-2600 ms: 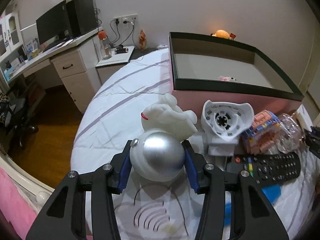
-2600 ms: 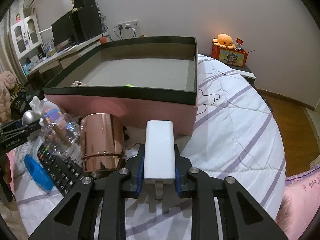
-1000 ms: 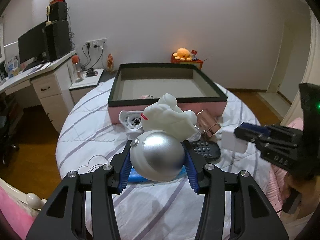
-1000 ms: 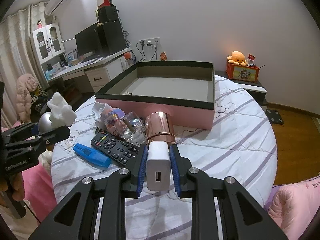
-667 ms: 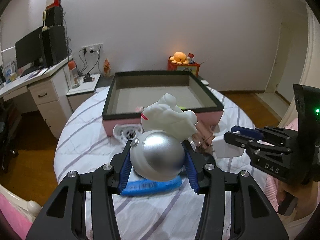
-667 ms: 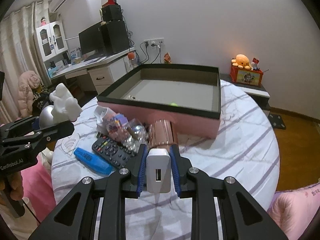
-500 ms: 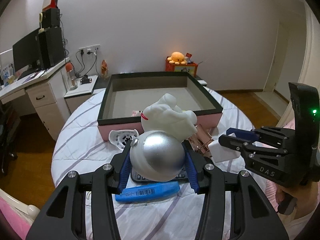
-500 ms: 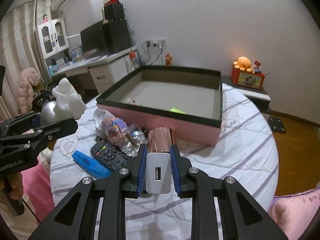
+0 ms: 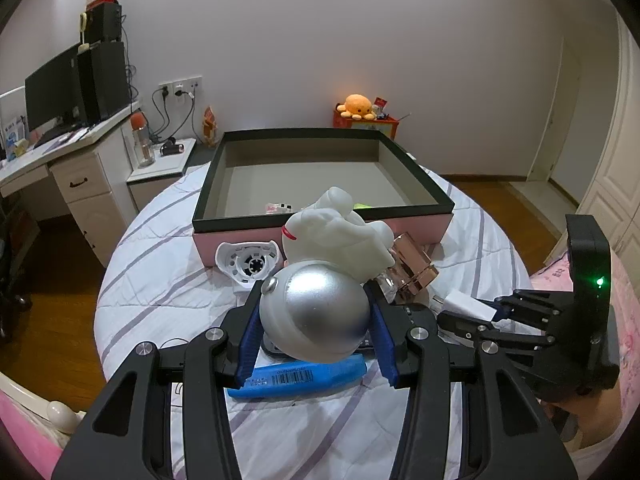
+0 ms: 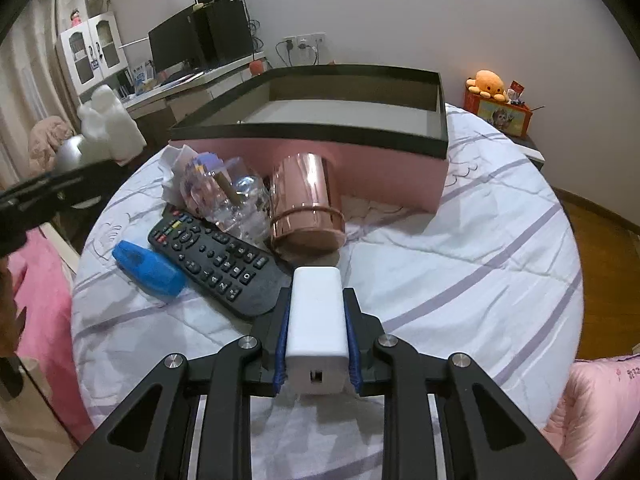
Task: Organize rigid objects
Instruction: 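Grasp the silver-white ball toy with the left gripper while the right gripper holds the charger, then place the ball toy in the box with the left gripper while the right gripper places the charger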
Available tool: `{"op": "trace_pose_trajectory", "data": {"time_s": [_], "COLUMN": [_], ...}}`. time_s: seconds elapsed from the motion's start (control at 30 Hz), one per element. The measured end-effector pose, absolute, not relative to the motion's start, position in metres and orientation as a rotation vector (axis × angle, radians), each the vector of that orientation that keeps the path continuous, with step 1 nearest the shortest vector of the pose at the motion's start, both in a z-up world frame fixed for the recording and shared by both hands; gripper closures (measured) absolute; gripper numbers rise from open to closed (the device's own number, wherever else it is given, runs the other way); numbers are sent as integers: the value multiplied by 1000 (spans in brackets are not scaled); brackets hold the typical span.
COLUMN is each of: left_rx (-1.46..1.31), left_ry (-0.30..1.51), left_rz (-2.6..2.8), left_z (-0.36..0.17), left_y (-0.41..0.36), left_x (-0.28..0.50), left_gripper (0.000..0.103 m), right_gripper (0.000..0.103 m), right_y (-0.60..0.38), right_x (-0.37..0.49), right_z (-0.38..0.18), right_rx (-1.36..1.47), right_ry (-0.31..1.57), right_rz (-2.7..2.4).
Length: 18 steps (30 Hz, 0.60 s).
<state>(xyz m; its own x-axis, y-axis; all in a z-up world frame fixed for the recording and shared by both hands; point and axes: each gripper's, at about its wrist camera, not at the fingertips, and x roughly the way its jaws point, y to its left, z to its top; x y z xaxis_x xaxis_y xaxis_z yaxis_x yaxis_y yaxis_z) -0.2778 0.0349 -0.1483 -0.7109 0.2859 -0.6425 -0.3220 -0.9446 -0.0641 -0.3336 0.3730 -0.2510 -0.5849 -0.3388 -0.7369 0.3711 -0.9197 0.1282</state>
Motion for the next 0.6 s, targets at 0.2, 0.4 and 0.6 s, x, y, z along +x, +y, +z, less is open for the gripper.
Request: {"op": "trace_pose_trajectory", "data": {"time_s": [0.2, 0.4, 0.6], "left_rx": [-975, -919, -888], "left_ry": [63, 64, 83], "left_rz": [2641, 2648, 2664], "left_z": [-144, -128, -113], "left_y": [36, 41, 47], "left_x": [-283, -289, -307], "left_gripper": [55, 55, 55], "right_gripper": [79, 79, 79], "right_y": [373, 366, 358], "right_x": [-328, -337, -349], "right_z": [-235, -205, -182], "right_rx": [1081, 1004, 928], "right_ry": [53, 106, 133], "right_rz": [-2507, -2534, -2538]}}
